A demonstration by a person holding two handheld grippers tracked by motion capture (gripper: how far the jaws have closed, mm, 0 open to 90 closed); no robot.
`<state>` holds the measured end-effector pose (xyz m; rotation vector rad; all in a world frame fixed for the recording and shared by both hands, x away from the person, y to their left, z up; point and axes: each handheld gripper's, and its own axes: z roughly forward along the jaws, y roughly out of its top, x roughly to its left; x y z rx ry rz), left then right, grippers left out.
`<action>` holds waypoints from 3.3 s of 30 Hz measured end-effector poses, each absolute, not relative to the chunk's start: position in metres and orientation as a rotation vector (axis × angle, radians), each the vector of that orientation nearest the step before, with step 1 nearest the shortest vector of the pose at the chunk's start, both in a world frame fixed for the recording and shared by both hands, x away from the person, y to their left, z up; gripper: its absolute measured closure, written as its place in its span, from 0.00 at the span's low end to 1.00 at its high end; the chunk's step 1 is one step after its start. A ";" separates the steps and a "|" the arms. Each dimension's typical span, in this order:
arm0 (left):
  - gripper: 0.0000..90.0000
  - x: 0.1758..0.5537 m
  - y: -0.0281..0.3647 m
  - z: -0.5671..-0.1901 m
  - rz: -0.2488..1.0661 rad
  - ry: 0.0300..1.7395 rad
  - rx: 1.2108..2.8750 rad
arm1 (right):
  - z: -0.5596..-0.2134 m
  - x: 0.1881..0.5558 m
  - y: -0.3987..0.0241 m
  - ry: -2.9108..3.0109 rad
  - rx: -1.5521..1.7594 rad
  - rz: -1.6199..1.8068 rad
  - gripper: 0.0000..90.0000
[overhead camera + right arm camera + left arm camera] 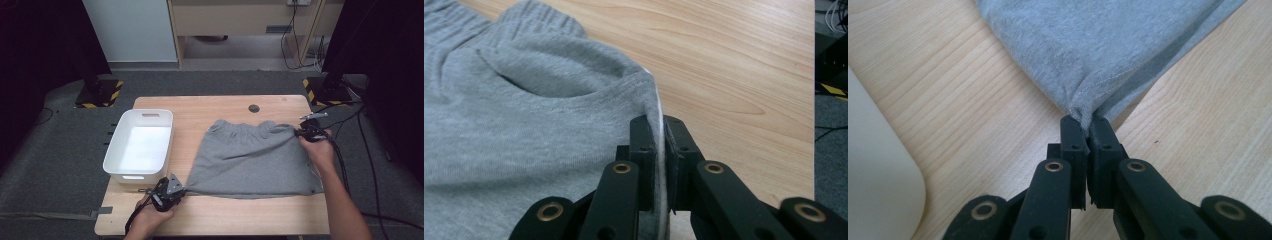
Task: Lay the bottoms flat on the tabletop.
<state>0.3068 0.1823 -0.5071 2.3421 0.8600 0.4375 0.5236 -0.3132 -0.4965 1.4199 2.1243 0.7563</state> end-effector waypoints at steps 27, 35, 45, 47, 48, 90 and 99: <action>0.41 0.306 0.183 -0.488 0.443 0.837 2.179 | -0.480 0.488 -0.296 2.078 1.271 0.929 0.31; 0.25 0.336 0.150 -0.476 0.417 0.788 2.174 | -0.484 0.472 -0.290 2.096 1.257 0.955 0.26; 0.21 0.374 0.126 -0.477 0.410 0.800 2.165 | -0.487 0.453 -0.287 2.117 1.239 0.977 0.33; 0.21 0.382 0.123 -0.478 0.415 0.810 2.161 | -0.488 0.449 -0.287 2.127 1.235 0.986 0.37; 0.21 0.384 0.122 -0.479 0.416 0.813 2.160 | -0.488 0.447 -0.287 2.129 1.234 0.993 0.38; 0.17 0.471 0.095 -0.470 0.411 0.885 2.163 | -0.460 0.402 -0.199 2.295 0.937 1.114 0.28; 0.16 0.479 0.094 -0.468 0.399 0.886 2.170 | -0.458 0.398 -0.177 2.339 0.887 1.128 0.24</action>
